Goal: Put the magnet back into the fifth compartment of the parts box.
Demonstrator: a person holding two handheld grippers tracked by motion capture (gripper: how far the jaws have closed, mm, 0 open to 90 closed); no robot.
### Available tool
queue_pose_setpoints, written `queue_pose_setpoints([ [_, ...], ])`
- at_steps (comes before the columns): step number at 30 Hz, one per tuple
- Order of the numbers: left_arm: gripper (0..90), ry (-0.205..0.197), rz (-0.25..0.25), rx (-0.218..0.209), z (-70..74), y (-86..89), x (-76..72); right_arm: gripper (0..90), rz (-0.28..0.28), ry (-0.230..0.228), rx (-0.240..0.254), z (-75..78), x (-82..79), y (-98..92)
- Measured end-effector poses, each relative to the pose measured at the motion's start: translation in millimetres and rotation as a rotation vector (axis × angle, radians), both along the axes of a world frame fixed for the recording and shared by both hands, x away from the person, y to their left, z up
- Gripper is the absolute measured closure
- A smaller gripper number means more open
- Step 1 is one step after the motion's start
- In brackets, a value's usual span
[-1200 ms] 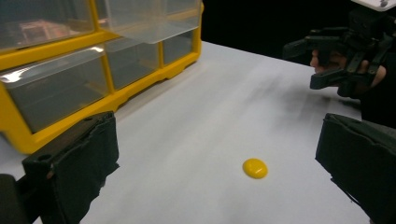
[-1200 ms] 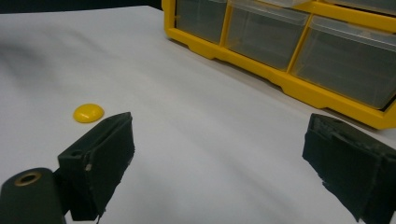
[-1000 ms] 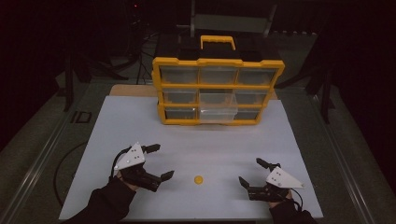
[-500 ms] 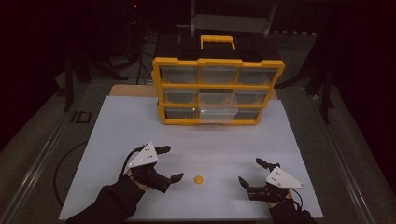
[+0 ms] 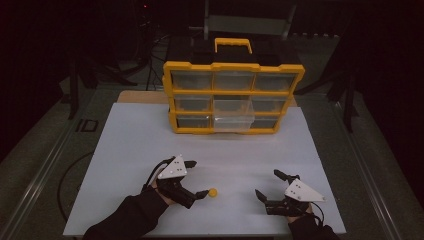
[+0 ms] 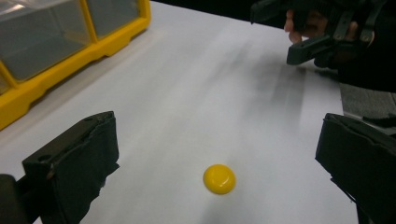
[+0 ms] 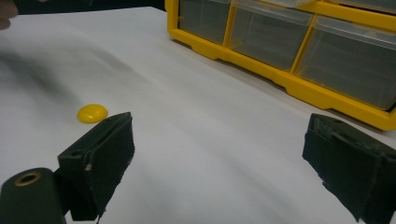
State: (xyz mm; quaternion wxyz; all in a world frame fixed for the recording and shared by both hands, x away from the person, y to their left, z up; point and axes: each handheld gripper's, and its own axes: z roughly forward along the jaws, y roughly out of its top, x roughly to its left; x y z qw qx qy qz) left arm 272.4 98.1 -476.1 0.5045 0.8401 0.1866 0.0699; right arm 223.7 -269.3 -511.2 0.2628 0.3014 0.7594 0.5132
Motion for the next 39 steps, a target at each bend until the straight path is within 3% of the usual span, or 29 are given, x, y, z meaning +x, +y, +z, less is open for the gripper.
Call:
queue_pose_setpoints([
  [12,0.1,0.011,-0.037,0.022,-14.0,-12.3,4.0,8.9,0.003,0.001,0.001,-0.2,0.0,0.2],
  [24,2.0,0.035,-0.086,0.108,-34.2,-28.6,6.4,8.9,0.005,0.001,0.0,-0.2,-0.2,0.5],
  [34,15.0,0.043,-0.112,0.15,-42.8,-35.5,7.8,8.9,0.007,0.002,0.002,-0.4,-0.2,0.7],
  [39,22.9,0.034,-0.134,0.198,-45.5,-39.3,5.4,8.9,0.007,0.003,0.0,-0.3,-0.3,0.7],
])
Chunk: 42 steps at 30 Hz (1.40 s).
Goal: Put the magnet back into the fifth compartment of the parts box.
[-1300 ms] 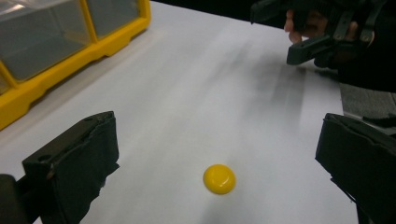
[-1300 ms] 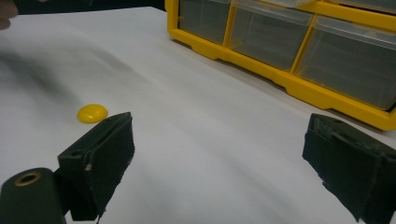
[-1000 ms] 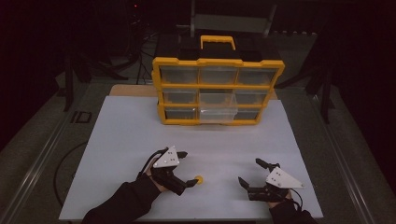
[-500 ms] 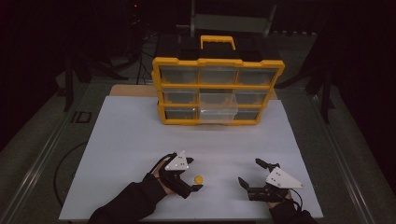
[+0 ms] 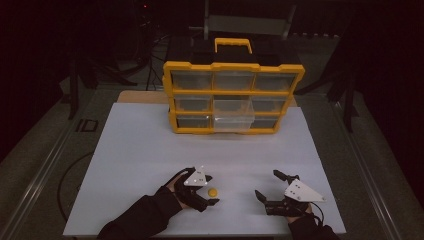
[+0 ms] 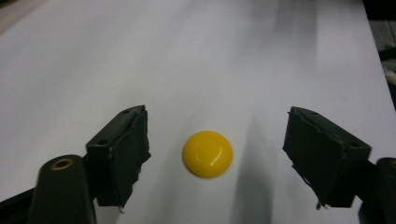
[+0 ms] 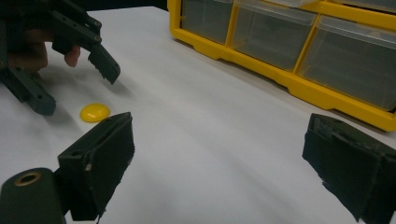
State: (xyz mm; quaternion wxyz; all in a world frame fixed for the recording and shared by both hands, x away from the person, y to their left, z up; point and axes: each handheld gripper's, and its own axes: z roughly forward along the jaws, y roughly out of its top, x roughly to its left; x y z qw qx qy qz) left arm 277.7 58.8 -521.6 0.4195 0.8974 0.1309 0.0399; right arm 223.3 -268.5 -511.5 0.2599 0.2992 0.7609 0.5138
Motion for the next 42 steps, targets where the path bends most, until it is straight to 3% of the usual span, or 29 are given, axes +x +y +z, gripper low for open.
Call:
queue_pose_setpoints([
  [12,44.8,0.019,-0.016,0.059,-4.3,-2.7,3.4,8.9,0.001,0.0,0.0,-0.1,0.1,0.1],
  [20,53.2,0.02,-0.018,0.091,-6.4,-4.8,5.0,8.9,0.001,0.0,0.001,-0.1,0.0,0.1],
  [33,61.6,0.033,-0.014,0.152,-1.8,-11.4,5.3,8.9,0.003,0.002,-0.001,-0.3,-0.1,0.6],
  [42,62.6,0.054,-0.019,0.206,2.7,-17.8,7.6,8.9,0.006,0.003,-0.001,-0.6,0.2,1.4],
])
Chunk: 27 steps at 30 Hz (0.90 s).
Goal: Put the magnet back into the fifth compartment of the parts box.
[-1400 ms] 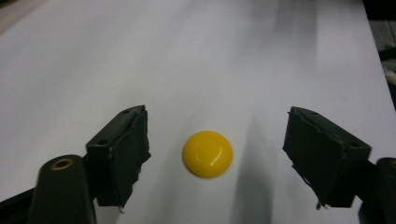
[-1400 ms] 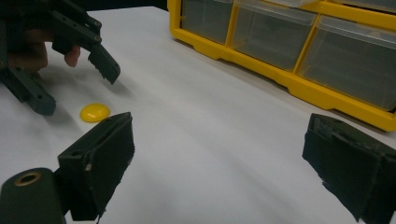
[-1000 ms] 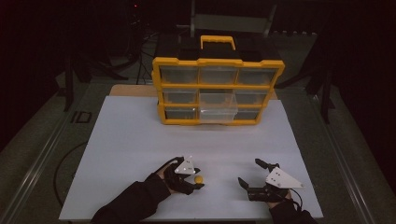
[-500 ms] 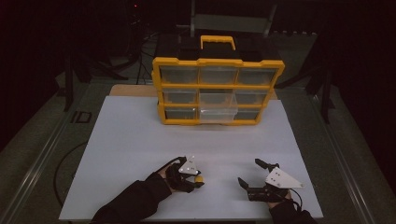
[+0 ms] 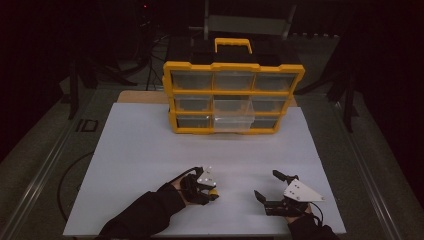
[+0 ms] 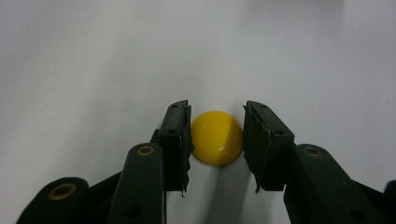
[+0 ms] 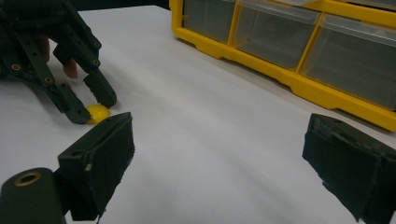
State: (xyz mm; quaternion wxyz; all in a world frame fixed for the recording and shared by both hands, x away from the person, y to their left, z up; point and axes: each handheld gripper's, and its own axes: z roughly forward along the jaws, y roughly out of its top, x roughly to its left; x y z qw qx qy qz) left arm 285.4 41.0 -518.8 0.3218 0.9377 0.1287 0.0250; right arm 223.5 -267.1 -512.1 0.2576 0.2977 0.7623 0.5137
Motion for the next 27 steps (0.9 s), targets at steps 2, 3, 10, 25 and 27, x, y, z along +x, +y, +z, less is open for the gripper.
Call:
queue_pose_setpoints([
  [2,62.9,-0.005,-0.005,0.009,0.6,-0.9,0.0,8.9,-0.002,0.001,-0.002,-0.3,0.2,-0.1],
  [3,63.0,0.0,-0.005,0.013,1.0,-1.2,0.5,8.9,-0.001,0.003,-0.002,-0.3,0.3,0.0],
  [10,63.4,-0.006,-0.01,0.048,3.8,-5.2,0.3,8.9,0.0,0.003,-0.002,-0.4,0.4,-0.1],
  [25,63.3,-0.021,-0.021,0.043,5.8,-7.3,-4.0,8.9,0.0,-0.001,0.001,0.2,0.0,-0.7],
  [27,63.2,-0.017,-0.028,0.041,6.5,-7.2,-3.5,8.9,-0.002,-0.002,0.001,0.3,-0.2,-0.7],
])
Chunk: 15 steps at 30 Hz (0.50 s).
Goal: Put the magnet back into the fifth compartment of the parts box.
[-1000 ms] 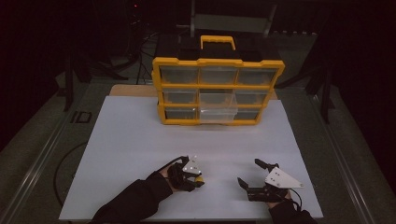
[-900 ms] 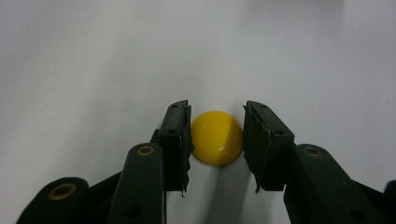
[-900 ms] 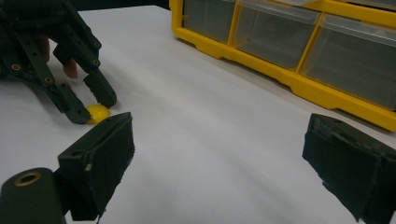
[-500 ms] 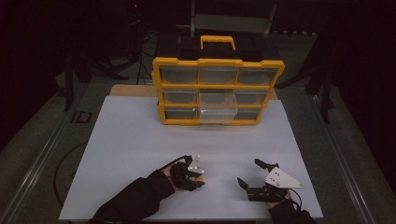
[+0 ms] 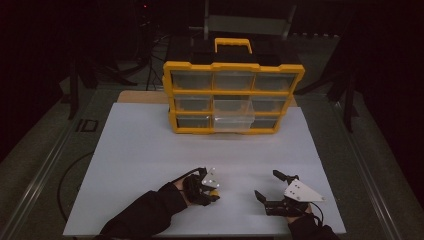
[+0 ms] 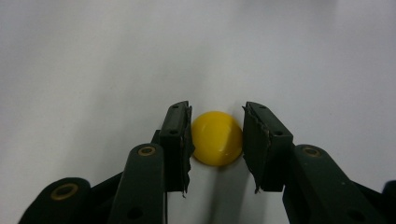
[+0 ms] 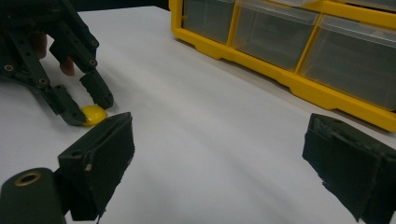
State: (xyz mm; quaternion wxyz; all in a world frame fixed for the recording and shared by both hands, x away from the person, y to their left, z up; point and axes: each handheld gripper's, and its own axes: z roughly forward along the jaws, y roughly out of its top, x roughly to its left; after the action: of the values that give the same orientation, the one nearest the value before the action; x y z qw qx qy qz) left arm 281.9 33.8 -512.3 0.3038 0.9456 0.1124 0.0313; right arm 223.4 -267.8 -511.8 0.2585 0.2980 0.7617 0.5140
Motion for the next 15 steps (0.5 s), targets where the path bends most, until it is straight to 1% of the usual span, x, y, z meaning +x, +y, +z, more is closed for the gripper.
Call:
queue_pose_setpoints([
  [2,63.2,0.005,-0.002,-0.001,1.5,0.9,1.0,8.9,0.0,0.001,0.001,0.1,-0.1,0.0],
  [4,63.2,0.007,-0.003,-0.011,3.7,2.0,1.4,8.9,0.0,0.001,0.002,0.1,-0.1,0.0],
  [9,63.2,0.004,-0.016,-0.011,9.1,3.8,1.6,8.9,0.002,0.001,-0.001,-0.2,0.2,0.1],
  [11,63.2,0.0,-0.031,-0.004,11.4,4.3,1.5,8.9,0.003,0.0,-0.002,-0.2,0.1,0.2],
  [12,63.2,0.005,-0.031,-0.012,12.4,4.5,1.4,8.9,0.002,0.0,-0.002,-0.2,0.1,0.2],
  [13,63.2,0.007,-0.043,-0.011,13.9,4.9,1.2,8.9,0.002,0.001,-0.002,-0.2,0.2,0.2],
  [15,63.2,0.013,-0.05,-0.01,15.9,5.6,2.1,8.9,0.002,0.001,-0.001,-0.3,0.2,0.2],
])
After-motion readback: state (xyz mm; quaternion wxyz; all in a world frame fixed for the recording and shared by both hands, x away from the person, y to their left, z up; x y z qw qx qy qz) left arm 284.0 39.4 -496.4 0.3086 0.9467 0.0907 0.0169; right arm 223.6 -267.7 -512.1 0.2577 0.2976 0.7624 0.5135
